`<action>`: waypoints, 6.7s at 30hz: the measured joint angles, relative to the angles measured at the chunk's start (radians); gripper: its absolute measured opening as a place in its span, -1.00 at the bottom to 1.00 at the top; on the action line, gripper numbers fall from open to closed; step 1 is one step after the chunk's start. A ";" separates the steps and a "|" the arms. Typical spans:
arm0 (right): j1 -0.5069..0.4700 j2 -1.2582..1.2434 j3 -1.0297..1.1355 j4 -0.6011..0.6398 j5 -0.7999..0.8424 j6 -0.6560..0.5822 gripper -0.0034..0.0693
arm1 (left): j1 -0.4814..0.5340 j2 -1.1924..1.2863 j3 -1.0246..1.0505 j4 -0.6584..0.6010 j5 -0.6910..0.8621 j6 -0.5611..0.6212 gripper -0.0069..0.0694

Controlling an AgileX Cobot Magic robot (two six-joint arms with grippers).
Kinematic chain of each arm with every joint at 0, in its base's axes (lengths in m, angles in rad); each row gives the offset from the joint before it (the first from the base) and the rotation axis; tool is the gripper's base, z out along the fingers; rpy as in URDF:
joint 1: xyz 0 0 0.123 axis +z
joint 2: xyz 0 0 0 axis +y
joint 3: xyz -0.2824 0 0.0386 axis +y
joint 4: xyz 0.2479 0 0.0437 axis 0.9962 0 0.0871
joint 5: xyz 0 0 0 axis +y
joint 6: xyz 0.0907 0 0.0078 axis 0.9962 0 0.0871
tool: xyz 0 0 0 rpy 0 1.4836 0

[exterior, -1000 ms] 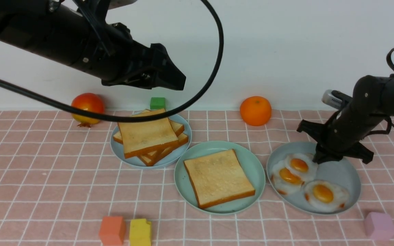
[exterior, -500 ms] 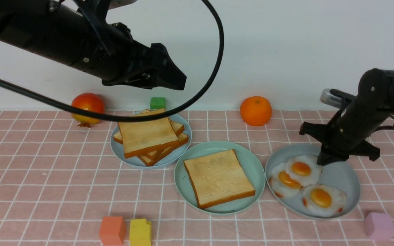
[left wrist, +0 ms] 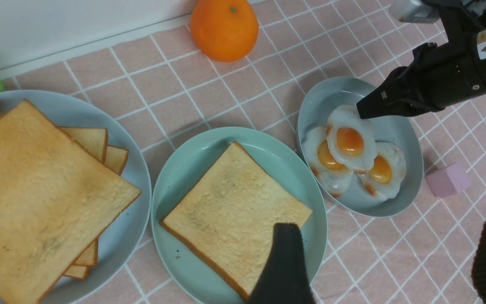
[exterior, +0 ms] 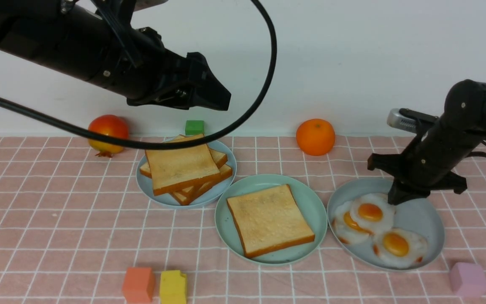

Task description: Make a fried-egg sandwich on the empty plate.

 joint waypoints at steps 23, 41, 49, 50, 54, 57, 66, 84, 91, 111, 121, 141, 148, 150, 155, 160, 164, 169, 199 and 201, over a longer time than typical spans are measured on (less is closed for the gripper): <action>0.203 -0.008 -0.164 0.228 0.037 -0.128 -0.91 | 0.000 0.000 0.000 -0.002 0.027 0.000 0.73; 0.249 0.133 -0.191 0.338 -0.005 -0.115 -0.47 | 0.000 0.000 0.000 -0.002 0.029 0.000 0.73; 0.237 0.094 -0.200 0.340 0.031 -0.147 0.31 | 0.016 0.000 0.000 0.041 0.027 -0.130 0.73; 0.226 0.070 -0.211 0.338 0.055 -0.171 0.34 | 0.032 0.000 0.000 0.072 0.023 -0.186 0.73; 0.189 -0.028 -0.268 0.309 0.191 -0.286 0.34 | 0.107 0.026 0.000 0.182 0.009 -0.363 0.73; 0.181 -0.103 -0.280 0.261 0.267 -0.284 0.33 | 0.161 0.072 0.000 0.211 0.001 -0.439 0.73; 0.213 -0.263 -0.229 0.123 0.315 -0.150 0.32 | 0.219 0.319 0.000 0.135 -0.004 -0.475 0.73; 0.291 -0.374 -0.085 0.125 0.229 -0.189 0.31 | 0.222 0.520 -0.003 -0.030 -0.089 -0.419 0.69; 0.291 -0.374 -0.085 0.125 0.234 -0.189 0.31 | 0.229 0.530 -0.008 -0.044 -0.077 -0.403 0.21; 0.291 -0.375 -0.085 0.154 0.288 -0.189 0.31 | 0.228 0.526 -0.008 -0.068 -0.048 -0.375 -0.55; 0.291 -0.419 -0.085 0.172 0.306 -0.189 0.31 | 0.225 0.401 -0.005 -0.066 -0.016 -0.281 -0.55; 0.291 -0.745 0.182 0.022 0.267 -0.195 -0.35 | -0.097 0.423 -0.004 -0.025 -0.035 -0.340 -0.58; 0.291 -0.846 0.270 0.016 0.184 -0.195 -0.92 | -0.129 0.471 -0.003 0.022 -0.057 -0.491 -0.58; 0.291 -0.849 0.270 0.012 0.182 -0.195 -0.92 | -0.129 0.477 -0.003 0.025 -0.058 -0.506 -0.58; 0.291 -0.852 0.271 -0.004 0.179 -0.195 -0.92 | -0.129 0.477 -0.003 0.027 -0.054 -0.525 -0.58; 0.291 -0.852 0.271 -0.006 0.161 -0.195 -0.92 | -0.129 0.477 -0.003 0.027 -0.031 -0.547 -0.59; 0.291 -0.852 0.271 -0.006 0.156 -0.195 -0.92 | -0.129 0.477 -0.003 0.027 -0.005 -0.549 -0.59; 0.291 -0.852 0.271 -0.006 0.154 -0.186 -0.92 | -0.129 0.477 -0.003 0.027 0.013 -0.550 -0.44; 0.291 -1.317 0.658 -0.169 -0.179 -0.144 -0.90 | -0.128 0.044 -0.003 0.303 0.159 -0.534 0.45; 0.291 -1.410 0.732 -0.169 -0.225 -0.142 -0.90 | -0.128 -0.004 -0.003 0.309 0.188 -0.528 0.28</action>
